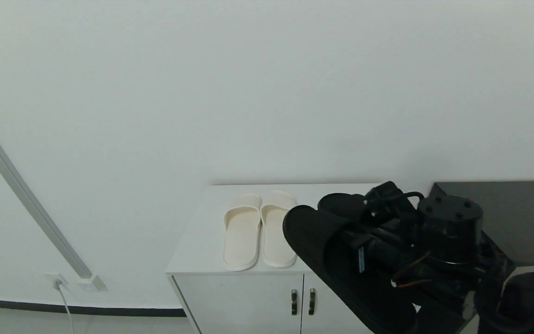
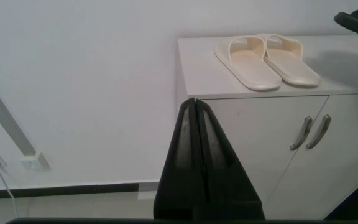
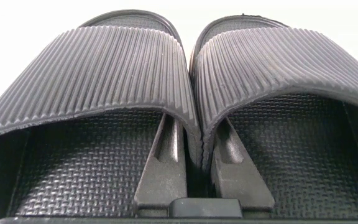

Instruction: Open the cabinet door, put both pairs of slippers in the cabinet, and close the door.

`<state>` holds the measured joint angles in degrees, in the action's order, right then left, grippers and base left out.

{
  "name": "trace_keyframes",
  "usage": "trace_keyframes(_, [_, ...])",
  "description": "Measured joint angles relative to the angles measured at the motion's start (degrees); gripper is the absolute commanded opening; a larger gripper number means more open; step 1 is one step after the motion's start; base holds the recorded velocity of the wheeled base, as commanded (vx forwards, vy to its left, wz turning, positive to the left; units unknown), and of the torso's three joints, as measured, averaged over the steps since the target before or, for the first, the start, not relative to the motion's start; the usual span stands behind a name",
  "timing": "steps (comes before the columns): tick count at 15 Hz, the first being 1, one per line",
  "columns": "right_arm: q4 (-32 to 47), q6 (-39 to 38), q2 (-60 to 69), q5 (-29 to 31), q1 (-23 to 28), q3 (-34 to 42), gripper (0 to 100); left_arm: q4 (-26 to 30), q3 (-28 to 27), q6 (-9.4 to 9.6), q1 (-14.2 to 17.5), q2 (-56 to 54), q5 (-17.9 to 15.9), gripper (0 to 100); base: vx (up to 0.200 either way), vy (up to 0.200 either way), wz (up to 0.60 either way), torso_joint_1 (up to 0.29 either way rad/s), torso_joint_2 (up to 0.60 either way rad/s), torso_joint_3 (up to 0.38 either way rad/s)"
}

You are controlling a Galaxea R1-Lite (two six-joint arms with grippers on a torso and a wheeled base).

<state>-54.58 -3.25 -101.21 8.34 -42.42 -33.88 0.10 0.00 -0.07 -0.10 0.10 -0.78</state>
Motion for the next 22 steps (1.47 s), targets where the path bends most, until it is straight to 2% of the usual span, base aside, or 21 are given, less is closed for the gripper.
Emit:
trace_keyframes(2, [1.1,-0.1,4.2,-3.3,-1.2,4.3,0,0.0,0.0,0.00,0.0,0.0,0.0,0,0.000,0.000,0.00,0.000,0.00,0.000])
trace_keyframes(4, [1.4,-0.4,6.7,-3.9,-1.7,6.8,0,0.0,0.0,0.07,0.0,0.0,0.0,0,0.000,0.000,0.00,0.000,0.00,0.000])
trace_keyframes(8, [1.5,-0.2,7.5,-3.8,-1.9,7.5,0,0.0,0.0,0.00,0.0,0.0,0.0,0,0.000,0.000,0.00,0.000,0.00,0.000])
trace_keyframes(21, [1.4,0.0,8.0,-3.7,-2.0,9.0,0,0.0,0.0,0.00,0.0,0.0,0.0,0,-0.200,0.000,0.00,-0.001,0.00,0.002])
trace_keyframes(22, [1.1,0.0,8.2,-3.7,-2.0,9.2,0,0.0,0.0,0.00,0.0,0.0,0.0,0,0.000,0.000,0.00,0.000,0.00,0.000])
